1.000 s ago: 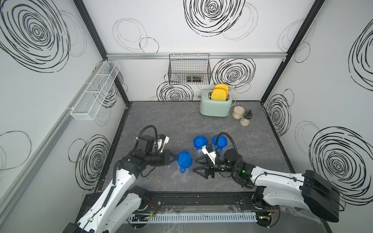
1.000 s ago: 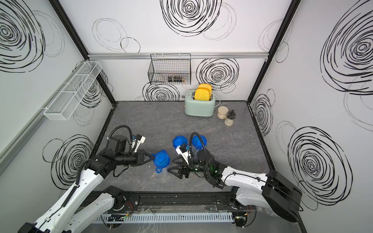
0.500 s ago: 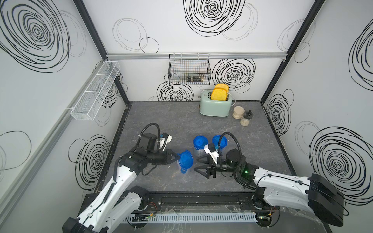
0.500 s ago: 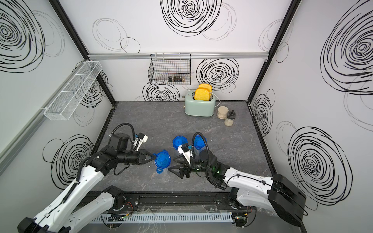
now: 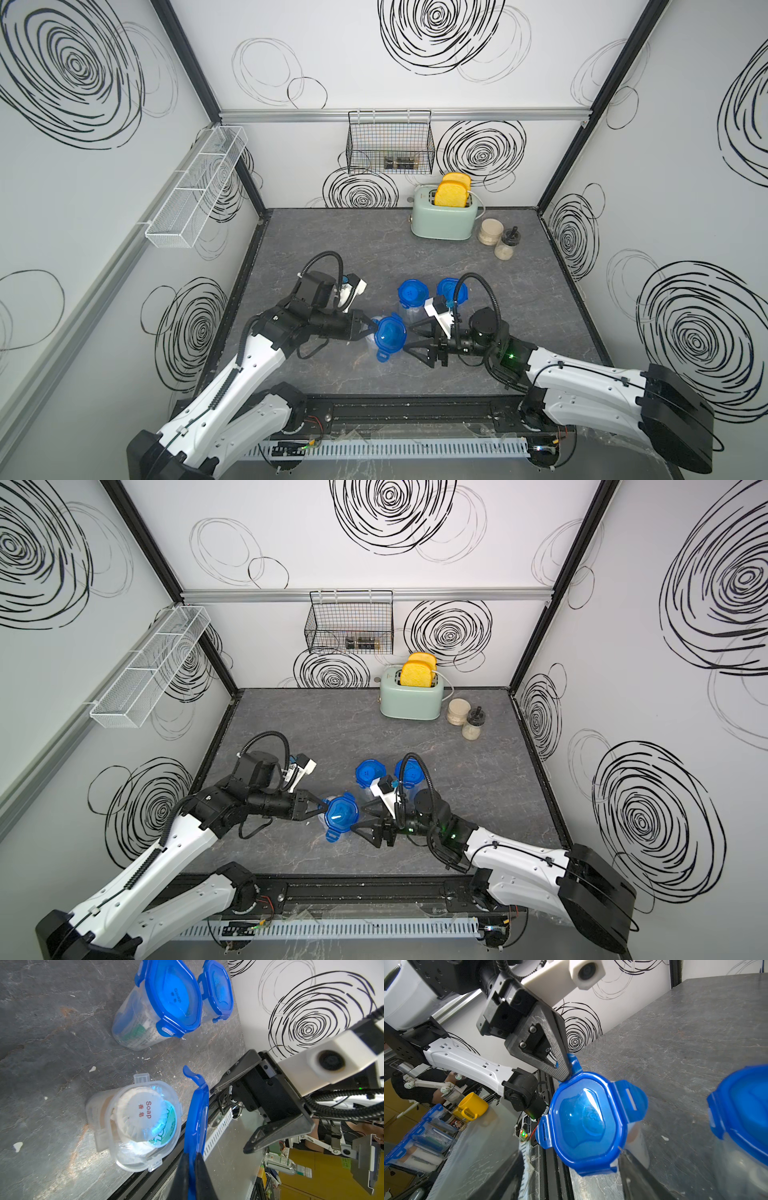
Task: Take out toiletry kits
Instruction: Open the lid of the container, then place the lid at the center of the board.
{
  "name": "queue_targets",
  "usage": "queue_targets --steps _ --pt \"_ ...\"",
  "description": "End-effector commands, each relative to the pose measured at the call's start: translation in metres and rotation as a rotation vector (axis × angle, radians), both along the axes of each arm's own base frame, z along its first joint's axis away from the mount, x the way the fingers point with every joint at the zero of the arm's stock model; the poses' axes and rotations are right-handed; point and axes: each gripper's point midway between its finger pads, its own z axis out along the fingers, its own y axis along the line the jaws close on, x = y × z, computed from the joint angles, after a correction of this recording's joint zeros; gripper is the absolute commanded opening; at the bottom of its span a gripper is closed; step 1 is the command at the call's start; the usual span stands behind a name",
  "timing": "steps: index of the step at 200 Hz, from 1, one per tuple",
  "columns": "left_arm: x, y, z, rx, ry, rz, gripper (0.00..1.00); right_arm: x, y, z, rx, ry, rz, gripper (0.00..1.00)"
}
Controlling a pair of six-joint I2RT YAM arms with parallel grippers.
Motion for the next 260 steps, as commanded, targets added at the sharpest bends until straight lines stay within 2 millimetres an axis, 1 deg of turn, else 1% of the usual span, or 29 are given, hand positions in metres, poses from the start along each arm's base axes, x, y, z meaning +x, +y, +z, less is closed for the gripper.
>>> queue_targets --steps 1,19,34,54,56,60,112,120,130,161,180,194,209,217,248,260 --pt "0.005 -0.006 0.019 -0.01 -0.082 -0.022 0.05 0.001 -0.006 0.0 -0.001 -0.015 -0.012 0.74" --pt "0.005 -0.002 0.023 0.019 -0.096 -0.008 0.05 0.001 -0.01 0.0 0.001 -0.018 -0.021 0.74" --pt "0.01 0.008 0.026 0.074 -0.118 0.043 0.05 0.002 -0.015 0.002 0.005 -0.023 -0.037 0.74" --pt "0.013 0.028 0.029 0.182 -0.142 0.127 0.05 0.004 -0.022 0.004 0.008 -0.037 -0.063 0.75" --pt "0.013 0.03 0.03 0.19 -0.145 0.136 0.01 0.004 -0.023 0.004 0.009 -0.039 -0.066 0.75" --pt "0.013 0.034 0.031 0.207 -0.148 0.152 0.0 0.005 -0.024 0.004 0.009 -0.042 -0.071 0.75" --pt "0.006 0.1 0.042 0.465 -0.165 0.373 0.0 0.009 -0.033 0.009 0.013 -0.077 -0.102 0.76" --pt "0.006 0.108 0.04 0.5 -0.163 0.4 0.0 0.009 -0.033 0.009 0.012 -0.079 -0.102 0.76" --pt "0.005 0.116 0.034 0.547 -0.149 0.422 0.0 0.01 -0.033 0.009 0.011 -0.079 -0.102 0.76" --pt "0.004 0.135 0.004 0.679 -0.088 0.471 0.0 0.011 -0.034 0.01 0.011 -0.078 -0.105 0.76" --pt "0.005 0.135 -0.009 0.728 -0.071 0.482 0.0 0.011 -0.034 0.009 0.012 -0.08 -0.11 0.75" --pt "0.006 0.136 -0.022 0.782 -0.058 0.499 0.0 0.011 -0.034 0.011 0.017 -0.083 -0.11 0.76" --pt "0.002 0.122 -0.041 0.819 -0.041 0.458 0.0 0.011 -0.033 0.013 0.019 -0.085 -0.107 0.76" --pt "0.001 0.118 -0.048 0.857 -0.043 0.452 0.0 0.011 -0.033 0.015 0.022 -0.087 -0.104 0.76" --pt "-0.003 0.115 -0.059 0.983 -0.071 0.457 0.0 0.009 -0.034 0.02 0.033 -0.092 -0.096 0.76" --pt "-0.005 0.119 -0.067 1.02 -0.065 0.458 0.0 0.008 -0.034 0.021 0.037 -0.093 -0.095 0.75"
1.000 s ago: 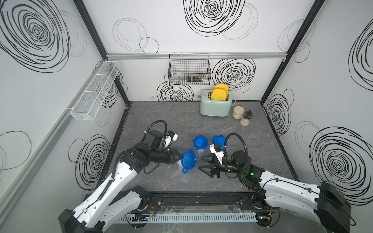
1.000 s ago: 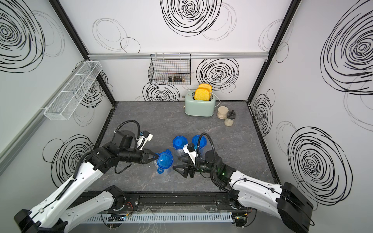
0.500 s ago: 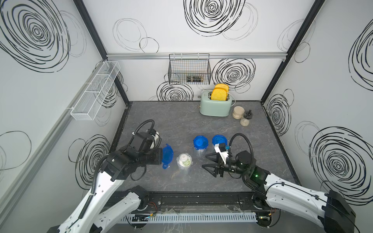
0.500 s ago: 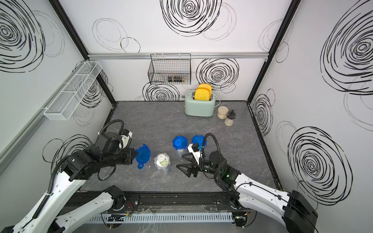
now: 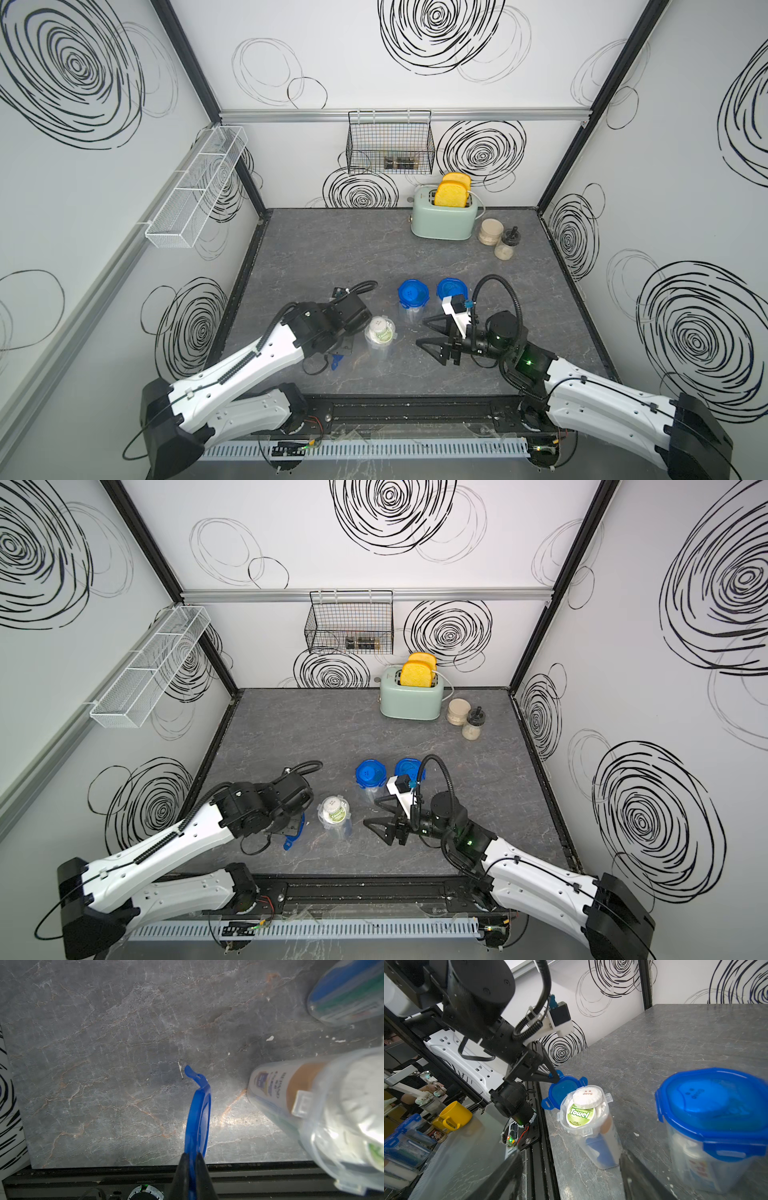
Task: Take out toiletry kits
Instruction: Place the lid at the center of the board.
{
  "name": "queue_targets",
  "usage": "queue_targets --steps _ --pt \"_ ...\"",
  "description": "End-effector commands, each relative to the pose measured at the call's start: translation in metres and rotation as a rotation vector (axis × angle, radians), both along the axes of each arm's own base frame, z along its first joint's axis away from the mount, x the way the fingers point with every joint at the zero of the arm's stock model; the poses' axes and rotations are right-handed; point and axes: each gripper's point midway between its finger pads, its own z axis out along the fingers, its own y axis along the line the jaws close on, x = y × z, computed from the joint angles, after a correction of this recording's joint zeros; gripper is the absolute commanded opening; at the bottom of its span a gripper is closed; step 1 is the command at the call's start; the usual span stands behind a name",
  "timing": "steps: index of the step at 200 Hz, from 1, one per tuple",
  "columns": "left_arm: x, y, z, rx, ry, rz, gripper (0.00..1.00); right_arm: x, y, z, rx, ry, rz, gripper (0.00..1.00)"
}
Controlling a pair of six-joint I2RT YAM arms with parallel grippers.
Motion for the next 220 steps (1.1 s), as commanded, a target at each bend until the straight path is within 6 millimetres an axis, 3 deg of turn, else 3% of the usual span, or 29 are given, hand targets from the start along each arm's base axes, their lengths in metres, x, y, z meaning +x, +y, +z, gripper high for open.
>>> queue_targets --steps 1,35,61,117,152,193,220 --pt "0.002 0.021 -0.005 0.101 -0.05 0.103 0.0 -0.001 -0.002 0.009 0.016 -0.024 0.003 0.76" --pt "-0.003 0.035 -0.022 0.201 -0.037 0.137 0.0 -0.003 -0.004 0.009 0.023 -0.024 0.005 0.76" --pt "0.0 0.029 -0.02 0.196 -0.055 0.136 0.02 -0.005 -0.005 0.009 0.027 -0.021 0.01 0.76" --pt "-0.01 0.003 -0.057 0.261 0.043 0.045 0.15 -0.005 -0.007 0.011 0.031 -0.025 0.002 0.76" --pt "-0.012 -0.001 -0.058 0.256 0.042 0.023 0.25 -0.005 -0.006 0.009 0.025 -0.019 0.005 0.76" --pt "-0.014 -0.014 -0.057 0.164 0.044 -0.004 0.26 -0.004 -0.005 0.009 0.021 -0.017 0.007 0.76" --pt "-0.017 -0.02 -0.054 0.099 0.04 -0.016 0.34 -0.004 -0.004 0.006 0.013 -0.011 0.004 0.76"
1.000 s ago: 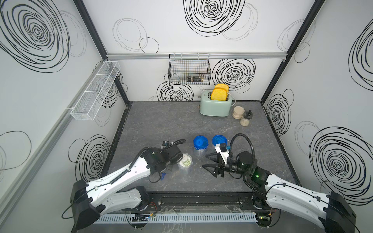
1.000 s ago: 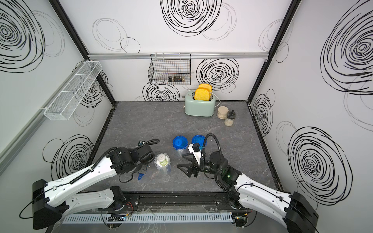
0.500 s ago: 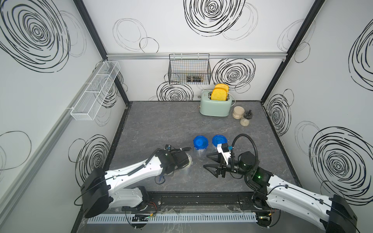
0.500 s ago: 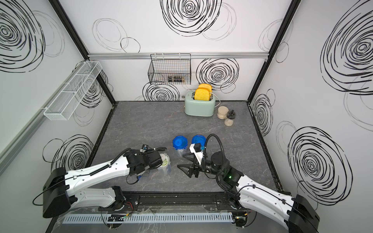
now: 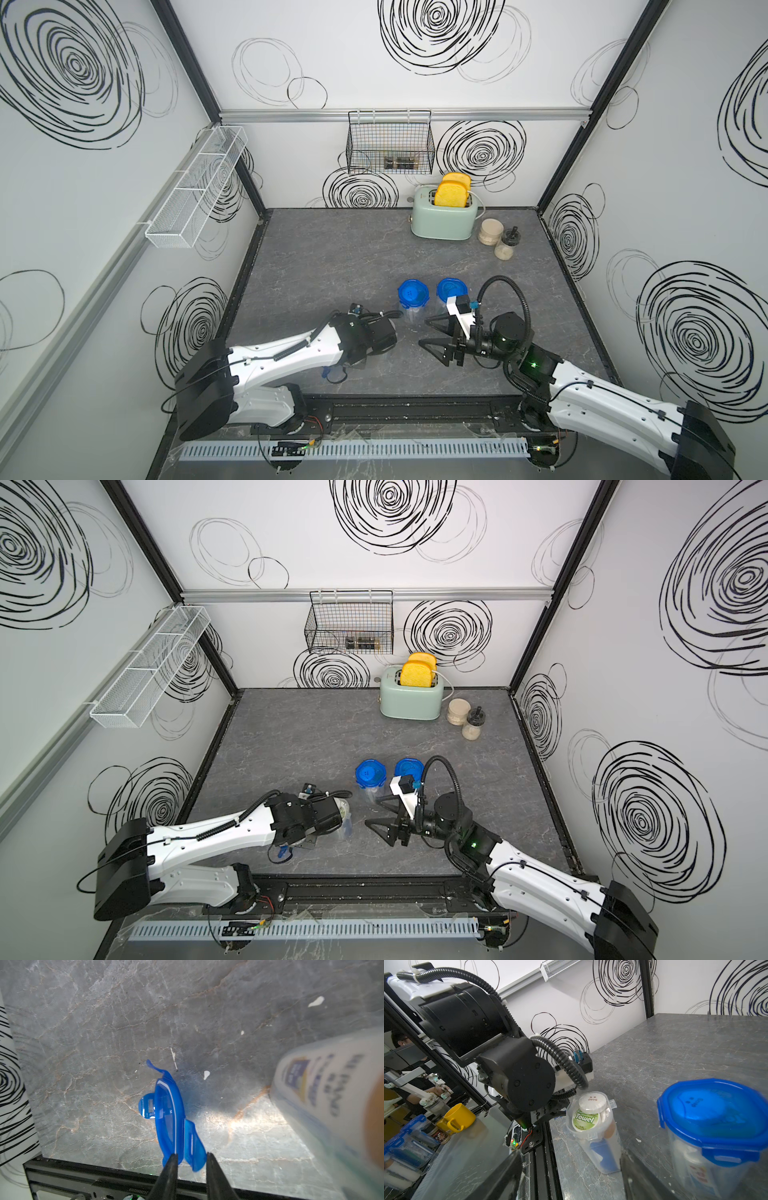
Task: Take out toiletry kits
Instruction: Place the lid at the center of the board.
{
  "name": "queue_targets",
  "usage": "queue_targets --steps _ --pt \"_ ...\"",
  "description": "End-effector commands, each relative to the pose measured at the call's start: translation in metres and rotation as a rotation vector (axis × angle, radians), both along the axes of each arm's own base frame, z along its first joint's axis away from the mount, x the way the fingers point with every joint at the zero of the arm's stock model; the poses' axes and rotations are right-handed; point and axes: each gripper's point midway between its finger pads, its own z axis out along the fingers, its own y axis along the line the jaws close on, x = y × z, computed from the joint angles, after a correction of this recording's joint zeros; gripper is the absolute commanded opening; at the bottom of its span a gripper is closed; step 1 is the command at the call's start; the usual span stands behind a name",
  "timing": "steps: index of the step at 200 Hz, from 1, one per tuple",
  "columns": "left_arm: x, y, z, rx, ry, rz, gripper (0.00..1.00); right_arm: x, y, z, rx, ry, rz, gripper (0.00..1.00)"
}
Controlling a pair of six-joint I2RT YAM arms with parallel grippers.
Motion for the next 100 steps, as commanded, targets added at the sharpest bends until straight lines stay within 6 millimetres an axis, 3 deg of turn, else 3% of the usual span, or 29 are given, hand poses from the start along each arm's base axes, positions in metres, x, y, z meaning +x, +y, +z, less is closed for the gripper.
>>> queue_targets --steps 1,46,70,100 --pt "-0.004 -0.004 0.002 -0.056 -0.003 -0.005 0.34 0.001 0.0 -0.005 -0.013 0.009 0.0 0.76" --pt "-0.001 -0.019 0.027 -0.214 -0.057 -0.036 0.35 0.004 -0.002 -0.011 -0.033 0.007 -0.021 0.76" --pt "0.011 -0.033 0.06 -0.364 -0.147 -0.074 0.41 0.0 0.001 -0.019 -0.061 -0.035 0.012 0.74" --pt "0.034 -0.027 0.107 -0.503 -0.306 -0.095 0.42 -0.004 0.004 -0.042 -0.129 -0.052 0.001 0.73"
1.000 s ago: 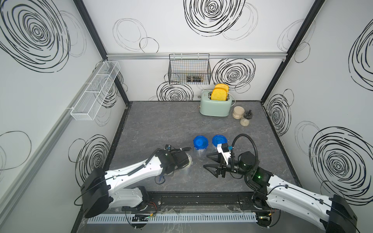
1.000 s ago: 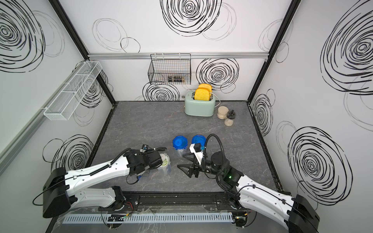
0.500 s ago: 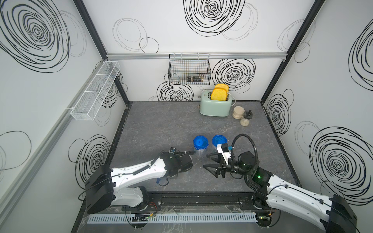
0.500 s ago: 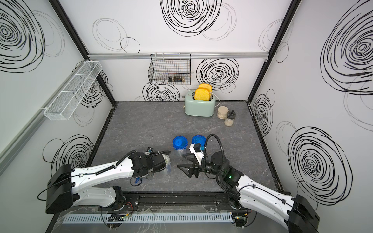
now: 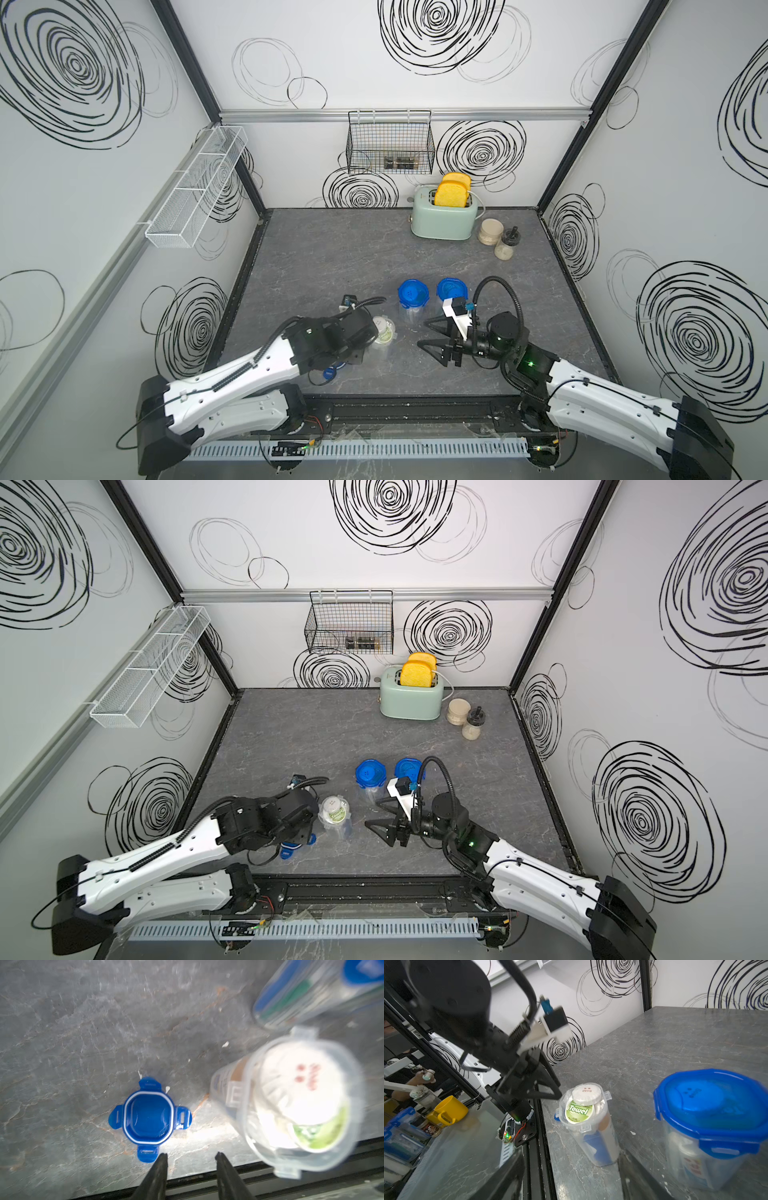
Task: Take out toiletry kits
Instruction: Place the lid at the center of the board, then pick up the container from the center of the board.
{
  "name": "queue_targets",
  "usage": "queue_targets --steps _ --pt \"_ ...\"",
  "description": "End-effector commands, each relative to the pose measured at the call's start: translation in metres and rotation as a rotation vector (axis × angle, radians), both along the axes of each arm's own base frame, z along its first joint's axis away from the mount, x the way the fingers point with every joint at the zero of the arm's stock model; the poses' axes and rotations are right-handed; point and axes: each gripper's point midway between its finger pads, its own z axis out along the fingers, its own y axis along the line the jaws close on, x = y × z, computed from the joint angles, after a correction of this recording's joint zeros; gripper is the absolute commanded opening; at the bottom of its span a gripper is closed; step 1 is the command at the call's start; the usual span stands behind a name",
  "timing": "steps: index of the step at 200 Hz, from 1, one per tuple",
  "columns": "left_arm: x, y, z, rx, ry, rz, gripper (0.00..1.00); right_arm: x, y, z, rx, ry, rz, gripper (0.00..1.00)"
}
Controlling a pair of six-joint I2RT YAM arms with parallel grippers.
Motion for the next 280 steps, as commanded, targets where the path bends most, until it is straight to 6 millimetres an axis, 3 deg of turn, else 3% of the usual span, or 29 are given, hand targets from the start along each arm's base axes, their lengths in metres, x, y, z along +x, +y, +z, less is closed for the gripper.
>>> queue_targets --steps 1,31,50,92,113,157,211,280 --pt "0.023 -0.003 0.046 -0.138 -0.155 -0.018 0.43 -0.005 0.001 -0.024 -0.069 -0.037 -0.002 0.73" --pt "0.041 0.011 0.094 -0.287 -0.328 -0.02 0.5 -0.002 0.003 -0.049 -0.136 -0.092 -0.096 0.77" --pt "0.045 0.018 0.111 -0.327 -0.412 -0.034 0.56 -0.002 0.007 -0.059 -0.135 -0.132 -0.127 0.81" --pt "0.049 0.016 0.124 -0.371 -0.487 -0.1 0.7 0.0 0.032 -0.079 -0.187 -0.193 -0.107 0.93" --pt "0.049 0.021 0.134 -0.39 -0.554 -0.083 0.85 0.005 0.042 -0.089 -0.205 -0.227 -0.125 1.0" --pt "0.041 0.031 0.145 -0.436 -0.659 -0.067 1.0 0.013 0.065 -0.096 -0.169 -0.269 -0.126 0.98" --pt "0.04 0.047 0.155 -0.449 -0.724 -0.013 0.97 0.024 0.096 -0.107 -0.165 -0.324 -0.13 0.98" --pt "0.04 0.051 0.156 -0.449 -0.739 0.003 0.96 0.036 0.116 -0.123 -0.162 -0.339 -0.155 0.99"
